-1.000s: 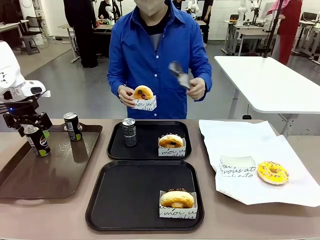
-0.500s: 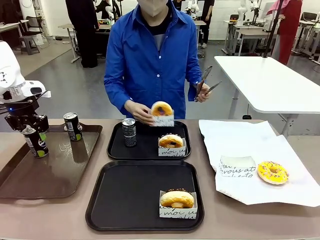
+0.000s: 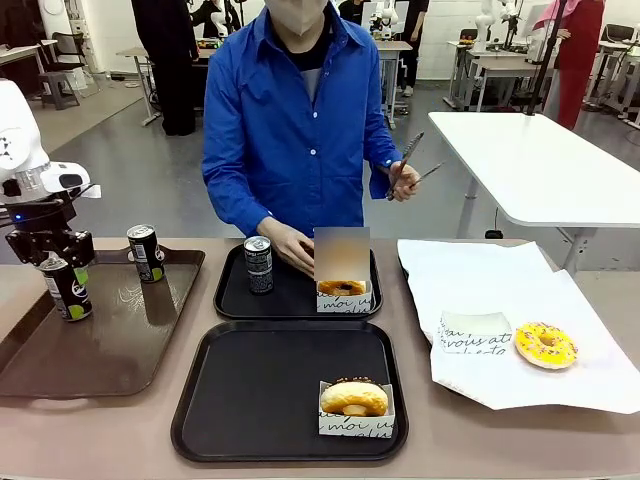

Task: Set up donuts and drinks on trays.
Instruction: Pick up one Pepsi coke from the Handle tray and place it on the Flat Tray without a Pepsi coke.

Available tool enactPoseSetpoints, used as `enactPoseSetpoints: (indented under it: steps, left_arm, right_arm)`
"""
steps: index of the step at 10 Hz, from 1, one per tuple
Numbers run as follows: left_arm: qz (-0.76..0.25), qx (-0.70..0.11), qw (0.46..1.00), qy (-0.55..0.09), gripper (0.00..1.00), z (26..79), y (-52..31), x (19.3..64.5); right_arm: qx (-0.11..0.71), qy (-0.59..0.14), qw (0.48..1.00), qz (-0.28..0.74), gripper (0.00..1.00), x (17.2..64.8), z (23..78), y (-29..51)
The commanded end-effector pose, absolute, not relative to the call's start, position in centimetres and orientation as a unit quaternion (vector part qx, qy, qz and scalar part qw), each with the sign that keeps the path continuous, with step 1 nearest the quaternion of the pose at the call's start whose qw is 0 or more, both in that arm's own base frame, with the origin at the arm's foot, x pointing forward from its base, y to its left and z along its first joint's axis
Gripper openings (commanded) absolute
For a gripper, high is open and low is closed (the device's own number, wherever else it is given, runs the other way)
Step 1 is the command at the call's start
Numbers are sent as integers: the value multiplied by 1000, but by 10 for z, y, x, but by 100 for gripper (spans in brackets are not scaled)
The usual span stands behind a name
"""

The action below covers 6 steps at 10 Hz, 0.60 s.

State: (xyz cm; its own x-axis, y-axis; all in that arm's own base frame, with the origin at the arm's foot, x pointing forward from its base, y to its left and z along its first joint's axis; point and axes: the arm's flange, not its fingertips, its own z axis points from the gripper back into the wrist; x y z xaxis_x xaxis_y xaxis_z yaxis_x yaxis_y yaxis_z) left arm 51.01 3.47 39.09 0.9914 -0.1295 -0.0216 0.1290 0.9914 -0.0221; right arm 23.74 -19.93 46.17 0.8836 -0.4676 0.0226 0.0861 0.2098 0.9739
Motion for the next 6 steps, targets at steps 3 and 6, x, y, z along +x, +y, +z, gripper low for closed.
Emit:
enactPoseSetpoints:
  steps: [3,6]
  left_arm:
    - [-135,14,991,5,0,498,-4,464]
    - [-168,31,985,-36,0,556,-27,409]
  right_arm:
    - [608,-160,757,-178,100,238,461,-200]
    - [608,-160,757,-178,100,238,461,-200]
